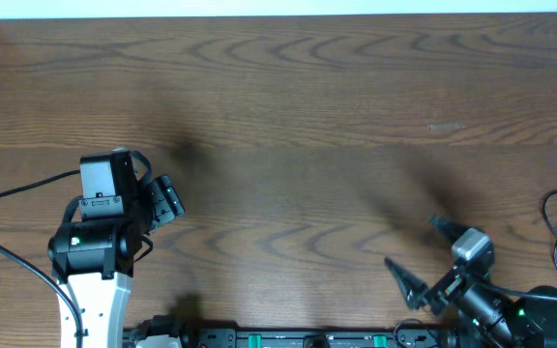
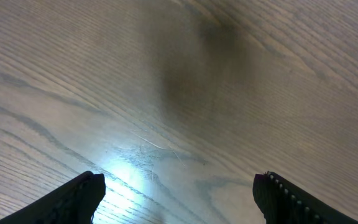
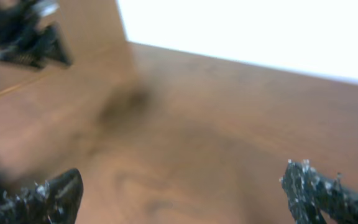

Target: Untangle cables

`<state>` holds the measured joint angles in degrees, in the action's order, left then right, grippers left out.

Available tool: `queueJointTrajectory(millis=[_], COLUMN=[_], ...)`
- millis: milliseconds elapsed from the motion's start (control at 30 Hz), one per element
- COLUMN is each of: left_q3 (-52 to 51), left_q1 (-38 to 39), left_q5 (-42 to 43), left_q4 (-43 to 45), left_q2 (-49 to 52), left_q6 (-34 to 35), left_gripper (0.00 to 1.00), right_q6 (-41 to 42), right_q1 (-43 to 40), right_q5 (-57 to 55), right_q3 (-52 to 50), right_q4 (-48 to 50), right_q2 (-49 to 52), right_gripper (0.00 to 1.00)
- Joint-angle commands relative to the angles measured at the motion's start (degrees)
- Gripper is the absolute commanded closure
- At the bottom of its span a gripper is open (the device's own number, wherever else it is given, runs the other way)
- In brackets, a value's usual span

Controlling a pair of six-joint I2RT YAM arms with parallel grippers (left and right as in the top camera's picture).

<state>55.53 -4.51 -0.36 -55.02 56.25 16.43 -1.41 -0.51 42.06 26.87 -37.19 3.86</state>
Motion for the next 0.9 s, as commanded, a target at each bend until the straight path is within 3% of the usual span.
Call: queueJointTrajectory(millis=[0, 300, 633, 867], left_q3=[0.7, 0.7, 0.7, 0.7], left_q1=[-0.3, -0.3, -0.3, -0.3], left_q5=[-0.7, -0.7, -0.7, -0.7], left_q4=[0.3, 1.5, 2.3, 2.7], left_q2=[-0.2, -0.2, -0.2, -0.2], left_q6=[-1.0, -1.0, -1.0, -1.2], left_gripper=[0.19, 0.19, 0.18, 0.18], right_q6=[-1.8, 2.3, 2.3, 2.3], right_q1=[0.2, 0.2, 0.2, 0.2], right_q5=[-12.4, -18.6, -39.3, -41.1], right_q3=[-3.0, -16.7, -23.4, -25.2], right_q4=[5.3, 22.6, 26.9, 30.2], right_q2=[-0.3, -0.2, -0.2, 0.2], right_gripper=[0.01, 0.01, 0.01, 0.01])
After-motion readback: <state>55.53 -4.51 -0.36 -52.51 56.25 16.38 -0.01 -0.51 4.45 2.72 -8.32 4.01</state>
